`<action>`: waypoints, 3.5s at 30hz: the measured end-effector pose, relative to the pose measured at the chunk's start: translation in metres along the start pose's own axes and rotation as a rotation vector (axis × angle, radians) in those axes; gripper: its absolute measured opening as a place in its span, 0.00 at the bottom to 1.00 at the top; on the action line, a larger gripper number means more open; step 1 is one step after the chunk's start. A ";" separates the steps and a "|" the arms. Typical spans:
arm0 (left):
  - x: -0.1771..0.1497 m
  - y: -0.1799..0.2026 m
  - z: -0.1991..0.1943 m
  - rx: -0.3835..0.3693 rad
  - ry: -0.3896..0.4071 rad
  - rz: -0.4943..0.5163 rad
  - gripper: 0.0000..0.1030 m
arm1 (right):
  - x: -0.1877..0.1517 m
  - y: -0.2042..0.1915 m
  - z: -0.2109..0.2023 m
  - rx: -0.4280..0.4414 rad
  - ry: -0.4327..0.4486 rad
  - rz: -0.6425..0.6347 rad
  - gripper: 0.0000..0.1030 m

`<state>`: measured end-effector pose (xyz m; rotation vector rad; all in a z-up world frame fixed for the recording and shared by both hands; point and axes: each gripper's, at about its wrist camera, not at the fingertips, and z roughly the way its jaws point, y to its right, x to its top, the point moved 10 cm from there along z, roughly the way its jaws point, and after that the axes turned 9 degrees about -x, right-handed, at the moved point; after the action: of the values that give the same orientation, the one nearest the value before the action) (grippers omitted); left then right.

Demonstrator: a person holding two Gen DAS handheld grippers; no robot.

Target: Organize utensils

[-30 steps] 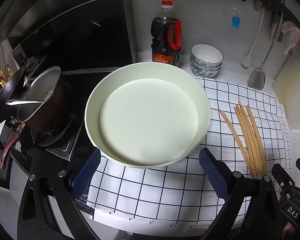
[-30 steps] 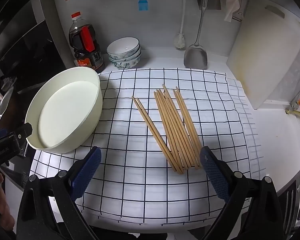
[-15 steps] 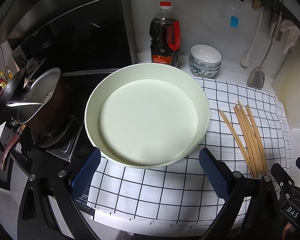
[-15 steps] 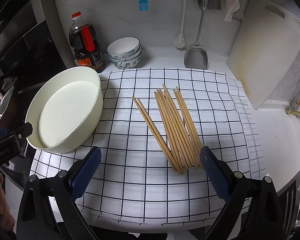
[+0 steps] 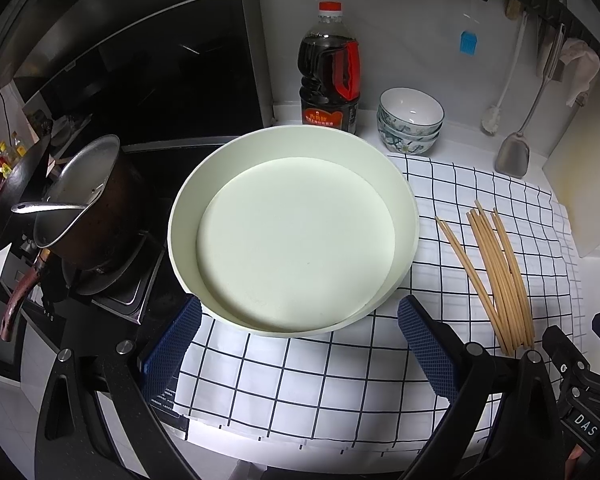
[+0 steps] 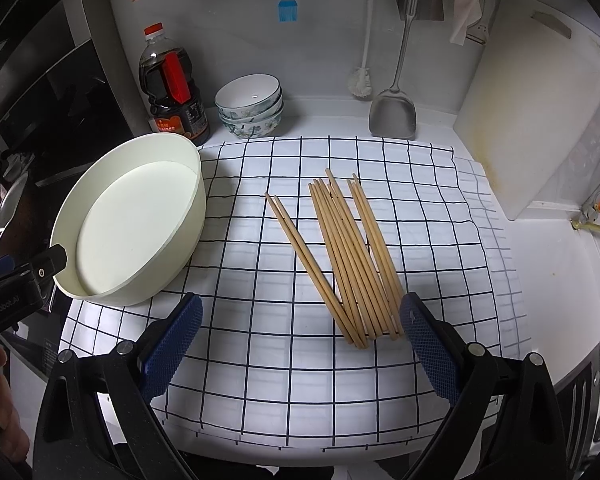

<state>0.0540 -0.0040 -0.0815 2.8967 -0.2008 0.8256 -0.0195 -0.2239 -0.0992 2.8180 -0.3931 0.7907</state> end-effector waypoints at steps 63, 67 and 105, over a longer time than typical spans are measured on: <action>-0.015 0.045 0.016 -0.083 -0.024 0.072 0.94 | -0.015 0.022 0.015 0.001 -0.024 0.023 0.92; -0.023 0.076 0.029 -0.138 -0.047 0.116 0.94 | -0.025 0.044 0.025 -0.005 -0.014 0.030 0.92; -0.065 0.190 0.175 -0.150 -0.097 -0.004 0.94 | -0.014 0.131 0.199 -0.016 0.010 -0.146 0.92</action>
<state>0.0589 -0.2122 -0.2483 2.7968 -0.2546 0.6403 0.0254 -0.3948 -0.2595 2.7885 -0.1878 0.7671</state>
